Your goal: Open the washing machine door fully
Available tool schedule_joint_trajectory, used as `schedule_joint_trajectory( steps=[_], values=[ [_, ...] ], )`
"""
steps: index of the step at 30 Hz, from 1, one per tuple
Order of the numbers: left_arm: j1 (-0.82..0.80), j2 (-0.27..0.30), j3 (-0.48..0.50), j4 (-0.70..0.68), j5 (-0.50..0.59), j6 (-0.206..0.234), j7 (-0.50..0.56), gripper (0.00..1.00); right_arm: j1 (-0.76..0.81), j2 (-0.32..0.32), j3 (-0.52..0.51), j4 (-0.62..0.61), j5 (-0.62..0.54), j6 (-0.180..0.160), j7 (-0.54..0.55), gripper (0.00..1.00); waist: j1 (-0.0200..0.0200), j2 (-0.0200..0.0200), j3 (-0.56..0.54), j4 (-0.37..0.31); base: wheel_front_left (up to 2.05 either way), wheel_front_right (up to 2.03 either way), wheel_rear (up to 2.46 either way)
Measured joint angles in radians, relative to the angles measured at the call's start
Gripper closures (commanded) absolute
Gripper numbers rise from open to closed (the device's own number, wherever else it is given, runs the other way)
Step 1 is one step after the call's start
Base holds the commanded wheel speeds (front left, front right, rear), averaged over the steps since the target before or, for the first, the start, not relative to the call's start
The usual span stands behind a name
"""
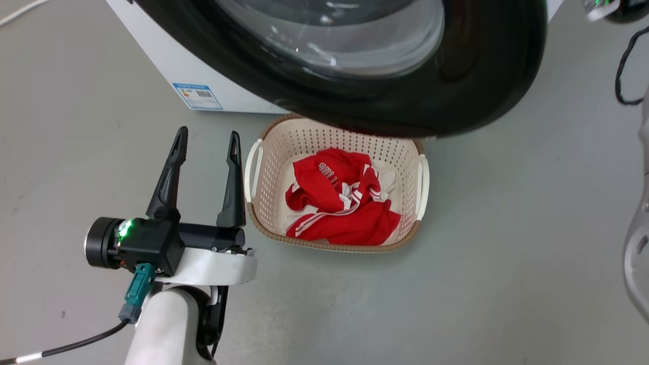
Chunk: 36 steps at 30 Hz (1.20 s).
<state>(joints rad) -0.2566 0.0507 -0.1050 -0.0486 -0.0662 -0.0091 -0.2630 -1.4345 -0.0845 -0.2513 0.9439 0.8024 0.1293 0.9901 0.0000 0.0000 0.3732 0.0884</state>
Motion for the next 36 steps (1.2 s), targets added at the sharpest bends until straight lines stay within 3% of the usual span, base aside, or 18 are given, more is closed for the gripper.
schedule_joint_trajectory(
  steps=[10, 16, 25, 36],
  values=[
    [0.064, 0.0, -0.001, 0.018, 0.001, 0.002, 0.0, 0.0, 0.2, 0.027, 0.035, -0.138, 0.077, 0.0, 0.183, 1.0, -0.0001, 0.0001, -0.121, 0.011, 0.0, 0.0, 0.0],
    [0.119, 0.0, -0.008, 0.03, 0.0, 0.009, 0.0, 0.0, 0.329, 0.028, 0.18, -0.216, 0.252, 0.0, 0.243, 1.0, -0.0001, 0.0, -0.196, 0.02, 0.0, 0.0, 0.0],
    [0.149, 0.0, -0.013, 0.035, -0.001, 0.011, 0.0, 0.0, 0.483, 0.03, 0.421, -0.338, 0.462, 0.0, 0.216, 1.0, -0.0002, 0.0, -0.25, 0.032, 0.0, 0.0, 0.0],
    [0.171, 0.0, -0.016, 0.035, -0.001, 0.018, 0.0, 0.0, 0.566, 0.031, 0.621, -0.418, 0.589, 0.0, 0.115, 1.0, -0.0002, 0.0001, -0.276, 0.021, 0.0, 0.0, 0.0]
  ],
)
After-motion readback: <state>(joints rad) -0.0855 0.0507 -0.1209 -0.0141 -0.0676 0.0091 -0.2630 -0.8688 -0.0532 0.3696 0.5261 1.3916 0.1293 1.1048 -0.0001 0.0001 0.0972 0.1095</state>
